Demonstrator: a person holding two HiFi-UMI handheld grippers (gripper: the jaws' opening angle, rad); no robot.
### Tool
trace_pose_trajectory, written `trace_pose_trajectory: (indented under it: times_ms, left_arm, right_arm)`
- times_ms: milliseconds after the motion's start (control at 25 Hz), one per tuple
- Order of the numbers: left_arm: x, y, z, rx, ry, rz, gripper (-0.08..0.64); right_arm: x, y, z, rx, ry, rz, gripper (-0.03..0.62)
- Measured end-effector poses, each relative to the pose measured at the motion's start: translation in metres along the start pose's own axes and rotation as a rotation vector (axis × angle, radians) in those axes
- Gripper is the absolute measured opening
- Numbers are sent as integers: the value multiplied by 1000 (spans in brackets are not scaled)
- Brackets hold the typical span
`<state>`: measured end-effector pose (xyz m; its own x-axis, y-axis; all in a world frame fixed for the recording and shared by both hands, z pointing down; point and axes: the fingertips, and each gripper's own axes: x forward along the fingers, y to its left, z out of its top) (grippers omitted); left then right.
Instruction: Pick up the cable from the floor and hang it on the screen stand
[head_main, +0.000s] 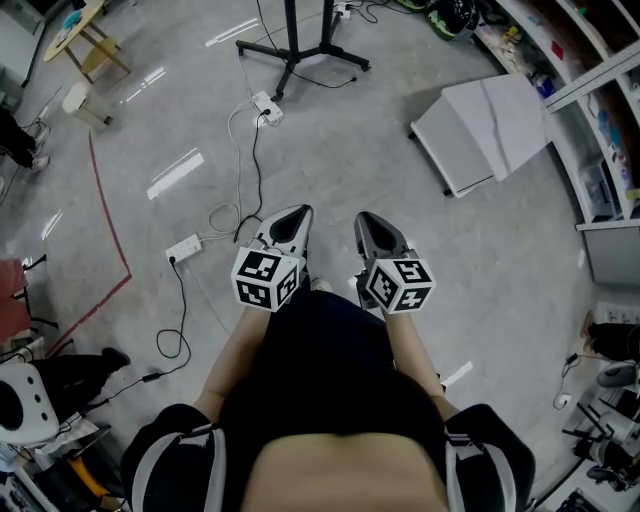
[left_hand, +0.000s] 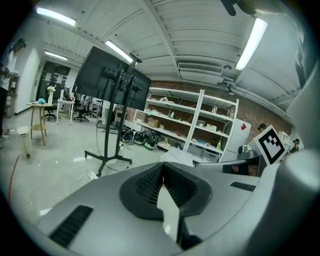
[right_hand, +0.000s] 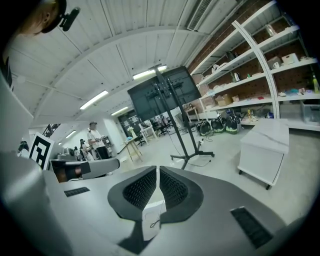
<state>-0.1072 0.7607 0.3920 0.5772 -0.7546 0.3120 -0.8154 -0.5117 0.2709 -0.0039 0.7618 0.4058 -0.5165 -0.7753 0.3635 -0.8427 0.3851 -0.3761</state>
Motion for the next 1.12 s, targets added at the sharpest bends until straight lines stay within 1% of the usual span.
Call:
trace_pose_trajectory:
  times_ms: [120,320,520,760,1120]
  left_arm:
    - [11,8,3,5,8,-3,8]
    - [38,28,17,2,6,-23,8]
    - [71,56,41,4,3,-44,8]
    - [108,94,76,21,-4,-79,8]
    - [153,159,118,39,-8,-121,8]
  right_arm:
    - [11,-6,1,11,5,-2,25]
    - [40,-19,18,16,4,-9,25]
    - [78,-32,41,18,7,-22,25]
    - [129,-43,78,14,-7,-45,25]
    - [207,-48,121,5,-20,-75,25]
